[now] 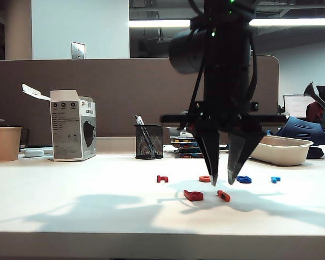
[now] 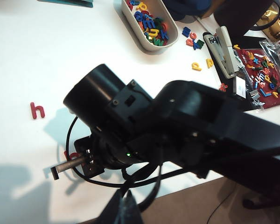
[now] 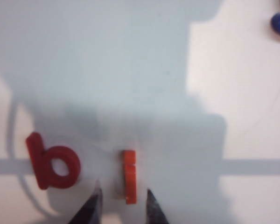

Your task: Select the appropriate letters from the row of letter magnets placed on the table to arrange into the word "big".

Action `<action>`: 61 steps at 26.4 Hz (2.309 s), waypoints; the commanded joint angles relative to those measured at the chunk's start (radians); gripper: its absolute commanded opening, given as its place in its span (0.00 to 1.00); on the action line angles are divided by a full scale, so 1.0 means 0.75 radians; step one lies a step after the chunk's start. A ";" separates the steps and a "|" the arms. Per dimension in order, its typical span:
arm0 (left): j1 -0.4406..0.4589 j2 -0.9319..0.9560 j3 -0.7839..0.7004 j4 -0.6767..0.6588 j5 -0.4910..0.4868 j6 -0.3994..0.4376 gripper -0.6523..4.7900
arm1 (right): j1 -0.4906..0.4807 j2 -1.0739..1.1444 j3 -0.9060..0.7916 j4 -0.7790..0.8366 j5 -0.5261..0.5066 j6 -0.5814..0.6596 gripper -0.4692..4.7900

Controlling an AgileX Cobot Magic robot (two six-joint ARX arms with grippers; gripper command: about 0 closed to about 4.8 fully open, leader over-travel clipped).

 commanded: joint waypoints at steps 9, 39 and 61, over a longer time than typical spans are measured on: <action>-0.002 -0.005 0.003 0.012 -0.004 0.002 0.11 | -0.008 -0.037 0.004 -0.027 0.035 -0.004 0.53; -0.001 -0.005 0.003 0.012 -0.004 0.002 0.11 | -0.335 0.041 0.037 0.316 -0.043 -0.174 0.53; -0.001 -0.005 0.003 0.012 -0.004 0.002 0.11 | -0.335 0.109 0.036 0.342 -0.061 -0.174 0.49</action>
